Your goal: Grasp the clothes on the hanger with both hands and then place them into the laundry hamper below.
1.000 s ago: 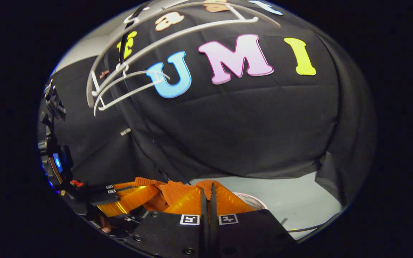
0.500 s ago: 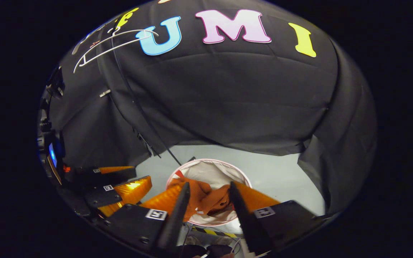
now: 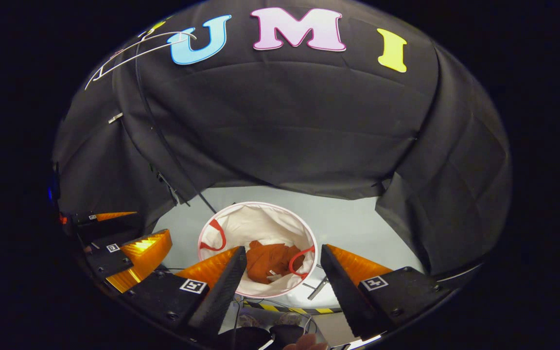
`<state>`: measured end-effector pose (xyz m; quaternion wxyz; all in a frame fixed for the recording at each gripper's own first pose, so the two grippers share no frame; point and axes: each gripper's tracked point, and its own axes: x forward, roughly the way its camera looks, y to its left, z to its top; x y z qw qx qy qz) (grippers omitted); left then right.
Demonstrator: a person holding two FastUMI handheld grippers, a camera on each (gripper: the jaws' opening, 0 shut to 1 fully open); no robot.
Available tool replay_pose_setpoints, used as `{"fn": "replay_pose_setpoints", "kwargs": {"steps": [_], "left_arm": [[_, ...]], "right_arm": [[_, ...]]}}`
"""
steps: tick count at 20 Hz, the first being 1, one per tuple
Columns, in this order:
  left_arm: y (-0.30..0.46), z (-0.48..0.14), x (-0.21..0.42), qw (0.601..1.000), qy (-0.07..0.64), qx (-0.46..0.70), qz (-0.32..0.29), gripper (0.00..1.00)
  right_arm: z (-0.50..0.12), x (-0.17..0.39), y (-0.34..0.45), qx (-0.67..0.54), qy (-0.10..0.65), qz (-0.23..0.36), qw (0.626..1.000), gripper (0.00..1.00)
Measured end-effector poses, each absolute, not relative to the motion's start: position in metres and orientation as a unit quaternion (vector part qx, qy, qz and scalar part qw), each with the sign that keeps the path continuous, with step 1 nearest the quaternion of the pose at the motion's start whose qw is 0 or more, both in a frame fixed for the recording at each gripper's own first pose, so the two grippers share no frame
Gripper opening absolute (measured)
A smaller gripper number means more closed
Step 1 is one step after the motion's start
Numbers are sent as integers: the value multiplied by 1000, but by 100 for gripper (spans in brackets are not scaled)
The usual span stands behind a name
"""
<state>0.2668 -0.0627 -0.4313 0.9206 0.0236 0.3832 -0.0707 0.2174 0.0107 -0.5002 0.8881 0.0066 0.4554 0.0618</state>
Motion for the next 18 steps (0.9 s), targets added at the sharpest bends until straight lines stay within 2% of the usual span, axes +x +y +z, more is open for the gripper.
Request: {"fn": "replay_pose_setpoints", "kwargs": {"steps": [8, 18], "left_arm": [[-44, -353, 253, 950, 305, 18, -58, 95], [-20, -219, 220, 980, 187, 3, -63, 95]], "right_arm": [[-408, 217, 19, 23, 380, 51, 923, 98], [-254, 202, 32, 39, 254, 17, 966, 99]]}}
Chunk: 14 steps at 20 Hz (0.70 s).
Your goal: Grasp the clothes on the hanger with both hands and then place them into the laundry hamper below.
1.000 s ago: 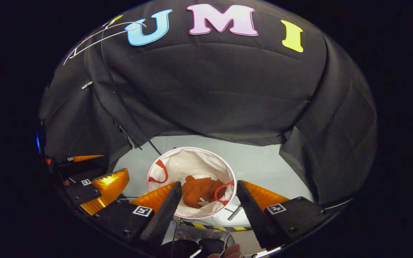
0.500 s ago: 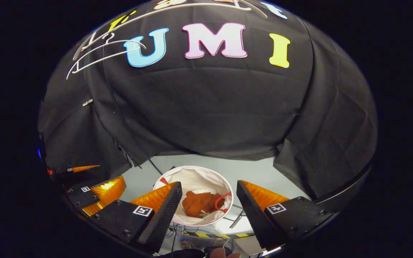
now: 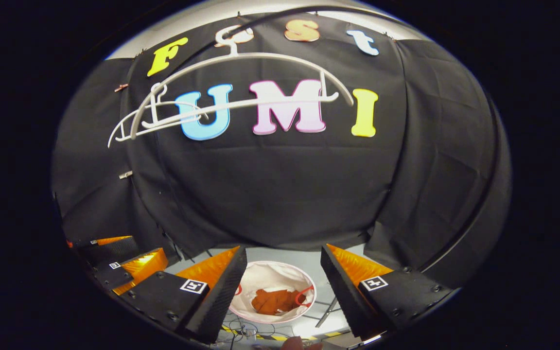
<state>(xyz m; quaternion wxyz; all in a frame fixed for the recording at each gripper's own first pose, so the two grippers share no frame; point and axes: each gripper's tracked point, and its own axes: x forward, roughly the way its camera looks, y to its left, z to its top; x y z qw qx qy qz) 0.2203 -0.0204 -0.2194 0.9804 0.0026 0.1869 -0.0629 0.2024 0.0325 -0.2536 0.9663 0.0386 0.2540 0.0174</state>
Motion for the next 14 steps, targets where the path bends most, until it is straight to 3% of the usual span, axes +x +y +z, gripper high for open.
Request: {"fn": "replay_pose_setpoints", "kwargs": {"steps": [7, 14], "left_arm": [[-16, -120, 192, 994, 96, -7, -56, 95], [-30, -68, 156, 999, 38, 13, -30, 93]], "right_arm": [[-159, 181, 33, 50, 178, 15, 983, 98], [-95, 159, 13, 21, 108, 32, 993, 98]]}}
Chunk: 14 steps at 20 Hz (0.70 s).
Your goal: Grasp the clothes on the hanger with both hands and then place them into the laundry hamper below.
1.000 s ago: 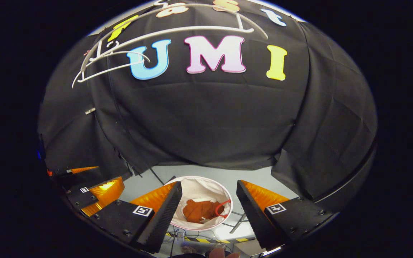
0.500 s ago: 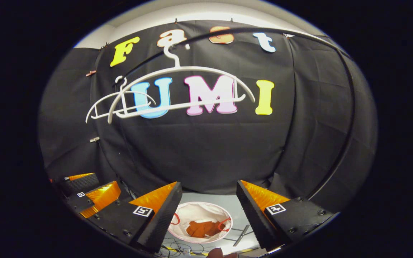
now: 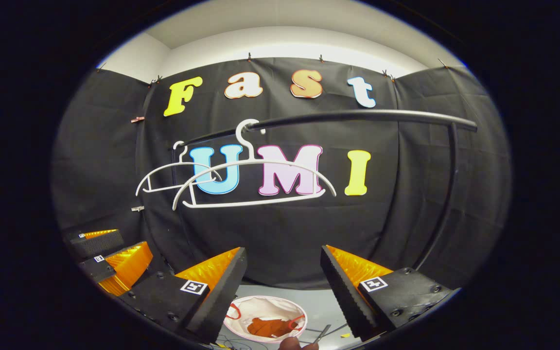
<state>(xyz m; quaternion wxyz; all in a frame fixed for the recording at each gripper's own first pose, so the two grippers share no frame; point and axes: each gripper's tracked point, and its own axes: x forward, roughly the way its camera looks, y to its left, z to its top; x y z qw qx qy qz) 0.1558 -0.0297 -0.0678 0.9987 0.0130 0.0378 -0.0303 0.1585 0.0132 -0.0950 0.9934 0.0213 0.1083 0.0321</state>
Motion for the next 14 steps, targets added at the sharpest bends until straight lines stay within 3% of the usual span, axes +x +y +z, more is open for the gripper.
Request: {"fn": "replay_pose_setpoints", "kwargs": {"steps": [5, 6, 9, 14], "left_arm": [[-51, -35, 130, 1000, 9, 13, -12, 93], [-58, -24, 122, 1000, 3, 15, -8, 93], [-68, -7, 107, 1000, -14, 22, 2, 93], [-75, 4, 87, 999, -22, 31, 4, 93]], "right_arm": [[-55, 132, -7, 13, 55, 48, 997, 98], [-47, 128, -11, 15, 45, 52, 997, 93], [-36, 120, -18, 19, 34, 66, 997, 100], [-27, 107, -32, 33, 26, 56, 998, 97]]}}
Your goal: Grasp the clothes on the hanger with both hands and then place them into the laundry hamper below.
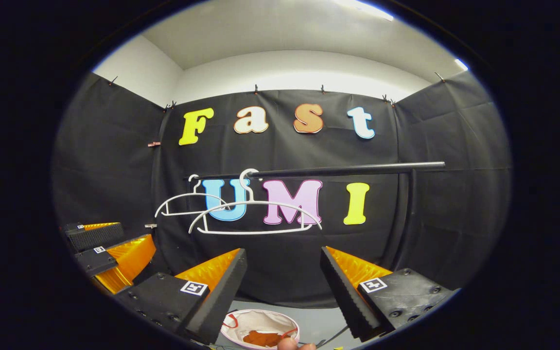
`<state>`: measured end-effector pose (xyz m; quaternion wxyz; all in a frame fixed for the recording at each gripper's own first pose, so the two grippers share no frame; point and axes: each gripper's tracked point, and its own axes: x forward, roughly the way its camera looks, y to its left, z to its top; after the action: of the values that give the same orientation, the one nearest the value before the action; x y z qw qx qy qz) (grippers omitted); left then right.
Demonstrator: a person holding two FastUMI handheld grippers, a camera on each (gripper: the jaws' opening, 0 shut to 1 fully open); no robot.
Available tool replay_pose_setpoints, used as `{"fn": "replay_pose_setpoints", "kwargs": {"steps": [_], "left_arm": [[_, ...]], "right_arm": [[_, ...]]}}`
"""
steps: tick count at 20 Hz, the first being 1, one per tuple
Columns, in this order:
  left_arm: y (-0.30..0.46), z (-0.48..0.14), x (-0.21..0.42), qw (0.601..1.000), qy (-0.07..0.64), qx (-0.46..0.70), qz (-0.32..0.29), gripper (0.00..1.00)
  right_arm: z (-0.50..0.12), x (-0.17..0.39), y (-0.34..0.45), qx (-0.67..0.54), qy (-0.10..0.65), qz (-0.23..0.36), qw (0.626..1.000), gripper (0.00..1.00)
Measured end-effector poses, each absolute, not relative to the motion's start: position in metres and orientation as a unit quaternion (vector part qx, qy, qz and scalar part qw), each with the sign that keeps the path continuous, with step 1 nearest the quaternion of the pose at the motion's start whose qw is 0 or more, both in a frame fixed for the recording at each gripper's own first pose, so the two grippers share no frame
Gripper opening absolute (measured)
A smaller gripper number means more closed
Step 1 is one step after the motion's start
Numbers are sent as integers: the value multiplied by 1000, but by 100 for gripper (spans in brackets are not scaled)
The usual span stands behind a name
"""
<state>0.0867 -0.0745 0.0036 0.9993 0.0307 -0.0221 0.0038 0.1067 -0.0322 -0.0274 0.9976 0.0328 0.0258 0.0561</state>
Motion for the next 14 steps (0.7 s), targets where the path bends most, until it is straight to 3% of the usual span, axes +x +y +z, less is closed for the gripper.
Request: {"fn": "replay_pose_setpoints", "kwargs": {"steps": [7, 12, 14], "left_arm": [[-68, 0, 84, 1000, -2, 28, -4, 93], [-67, 3, 84, 999, -4, 31, -14, 93], [-66, 2, 84, 1000, -2, 26, -17, 95]], "right_arm": [[-26, 96, -34, 35, 28, 34, 998, 100], [-18, 91, -21, 23, 18, 40, 999, 92], [-17, 89, -20, 25, 17, 39, 999, 97]]}}
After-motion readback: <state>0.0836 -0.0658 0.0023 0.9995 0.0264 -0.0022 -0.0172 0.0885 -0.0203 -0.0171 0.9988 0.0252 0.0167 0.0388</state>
